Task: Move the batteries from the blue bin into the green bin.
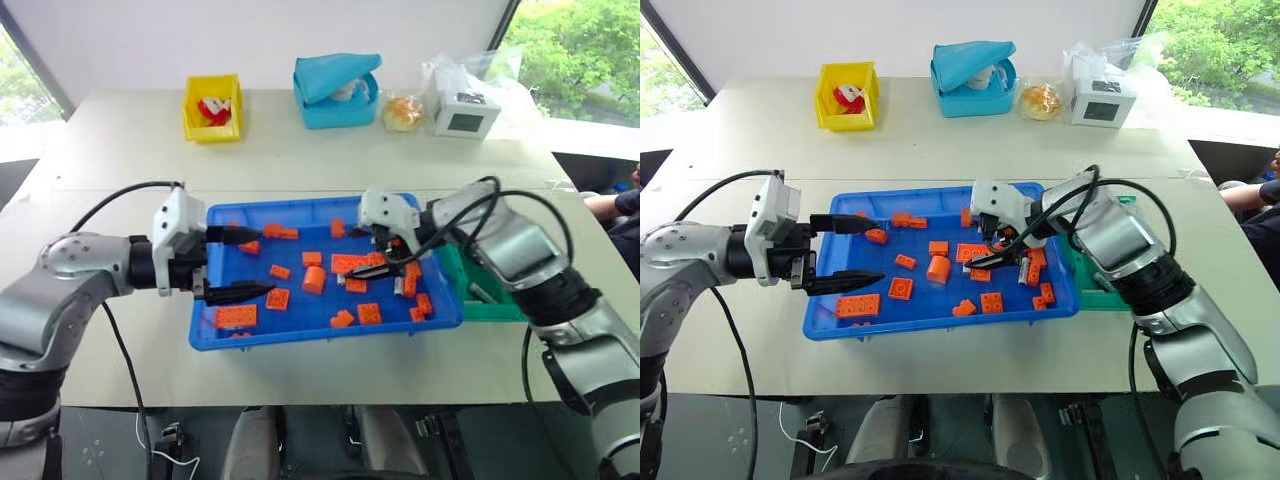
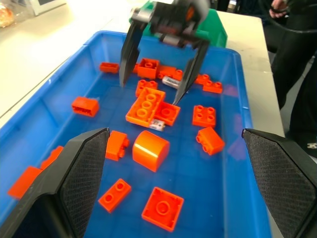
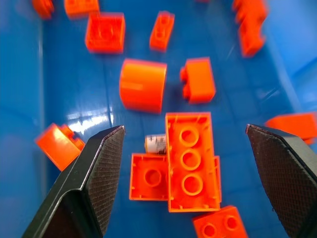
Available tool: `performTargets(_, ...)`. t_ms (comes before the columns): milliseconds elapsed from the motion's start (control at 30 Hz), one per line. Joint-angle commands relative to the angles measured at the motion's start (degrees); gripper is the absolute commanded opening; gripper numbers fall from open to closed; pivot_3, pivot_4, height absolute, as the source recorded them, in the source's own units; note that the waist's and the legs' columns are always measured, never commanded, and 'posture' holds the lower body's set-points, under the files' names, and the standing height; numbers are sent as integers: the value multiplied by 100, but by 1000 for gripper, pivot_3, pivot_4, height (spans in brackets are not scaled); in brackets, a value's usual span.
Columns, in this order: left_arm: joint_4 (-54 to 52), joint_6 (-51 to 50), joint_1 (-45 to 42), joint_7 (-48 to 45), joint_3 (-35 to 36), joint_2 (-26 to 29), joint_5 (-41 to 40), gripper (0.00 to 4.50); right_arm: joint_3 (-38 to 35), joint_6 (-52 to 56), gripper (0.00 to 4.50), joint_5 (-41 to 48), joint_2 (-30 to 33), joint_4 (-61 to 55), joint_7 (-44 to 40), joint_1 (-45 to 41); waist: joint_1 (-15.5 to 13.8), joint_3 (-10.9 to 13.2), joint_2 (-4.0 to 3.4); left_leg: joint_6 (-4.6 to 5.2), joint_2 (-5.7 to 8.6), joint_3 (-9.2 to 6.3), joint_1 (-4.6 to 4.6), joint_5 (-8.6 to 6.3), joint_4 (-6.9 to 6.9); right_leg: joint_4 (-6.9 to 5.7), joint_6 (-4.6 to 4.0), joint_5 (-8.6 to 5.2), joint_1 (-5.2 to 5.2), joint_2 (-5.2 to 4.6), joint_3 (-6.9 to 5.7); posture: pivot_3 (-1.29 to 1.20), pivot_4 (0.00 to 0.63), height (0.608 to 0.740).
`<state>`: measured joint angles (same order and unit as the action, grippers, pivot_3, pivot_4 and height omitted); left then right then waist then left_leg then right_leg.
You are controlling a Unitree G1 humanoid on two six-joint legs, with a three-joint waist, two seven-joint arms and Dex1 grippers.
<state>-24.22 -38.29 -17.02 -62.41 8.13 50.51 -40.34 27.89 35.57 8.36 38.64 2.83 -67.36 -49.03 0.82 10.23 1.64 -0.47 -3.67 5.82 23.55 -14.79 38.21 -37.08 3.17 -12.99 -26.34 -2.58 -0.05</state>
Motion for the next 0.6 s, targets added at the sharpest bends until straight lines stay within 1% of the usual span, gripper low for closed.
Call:
performTargets(33,-250,-17,85,111,283,80,-139,4500,-43,-373,4017,-235,-108,354,-76,-204,-1,0,0,0,-1,-1,-1,0,0,-1,1,1,0,1,0,0,150,736)
performTargets(333,-380,-52,209,236,361,133,-244,4500,-58,-730,4017,-595,-335,998,-136,-64,0,0,0,0,-2,-1,-3,0,-2,-2,5,3,1,3,-1,0,150,736)
performTargets(433,-338,-55,134,240,322,138,-237,4500,-121,-751,3172,-615,-370,1036,-187,-60,0,0,0,0,-2,-1,-3,0,-2,-2,7,4,0,3,-1,0,150,736)
performTargets(467,-314,-47,107,235,308,140,-229,4500,-150,-715,2757,-586,-387,1003,-215,-61,0,0,0,0,-2,-1,-3,0,-2,-2,7,4,0,3,-1,0,150,736)
performTargets(533,-254,-22,49,220,270,137,-195,4500,-213,-561,1638,-499,-453,886,-249,-108,-1,0,0,0,-2,-1,-3,0,-2,-2,7,4,0,3,-1,0,150,736)
performTargets(567,-227,-9,22,213,250,133,-175,4500,-253,-469,1203,-444,-515,821,-252,-161,-1,0,0,0,-2,-1,-3,0,-2,-2,7,4,0,3,-1,0,150,736)
performTargets(600,-206,3,3,206,235,128,-159,4500,-283,-379,1219,-408,-570,755,-252,-217,6,0,0,0,-2,-1,-3,0,-2,-2,7,4,1,4,-1,0,150,736)
